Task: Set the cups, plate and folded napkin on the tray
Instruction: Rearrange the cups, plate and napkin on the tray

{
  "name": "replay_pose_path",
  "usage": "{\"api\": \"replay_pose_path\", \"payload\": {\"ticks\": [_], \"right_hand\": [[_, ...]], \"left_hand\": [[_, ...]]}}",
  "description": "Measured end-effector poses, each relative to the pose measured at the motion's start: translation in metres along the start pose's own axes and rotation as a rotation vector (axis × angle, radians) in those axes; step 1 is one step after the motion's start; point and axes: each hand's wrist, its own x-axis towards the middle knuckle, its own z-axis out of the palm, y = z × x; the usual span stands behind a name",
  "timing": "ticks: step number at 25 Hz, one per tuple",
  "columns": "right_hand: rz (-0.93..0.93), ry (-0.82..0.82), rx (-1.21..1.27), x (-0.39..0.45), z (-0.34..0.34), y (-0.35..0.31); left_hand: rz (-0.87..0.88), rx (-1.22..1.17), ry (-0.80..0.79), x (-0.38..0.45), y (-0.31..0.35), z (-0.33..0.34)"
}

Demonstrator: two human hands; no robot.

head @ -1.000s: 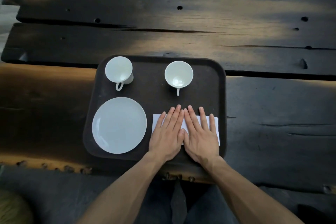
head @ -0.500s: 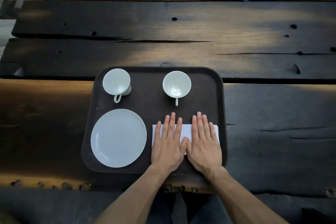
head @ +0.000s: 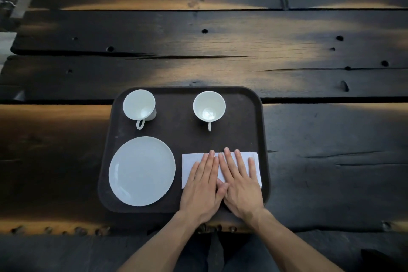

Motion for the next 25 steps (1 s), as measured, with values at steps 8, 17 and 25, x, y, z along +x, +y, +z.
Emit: {"api": "replay_pose_path", "payload": {"ticks": [8,17,25], "right_hand": [[0.120,-0.027,0.043,-0.001,-0.005,0.010],[0.123,-0.081,0.184,0.002,-0.020,0.019],[0.122,-0.012,-0.022,0.028,-0.058,0.064]], "left_hand": [[-0.010,0.062,-0.056,-0.001,-0.004,-0.005],[-0.016,0.034,-0.105,-0.004,-0.007,-0.020],[-0.179,0.173,-0.011,0.026,-0.060,-0.063]]}}
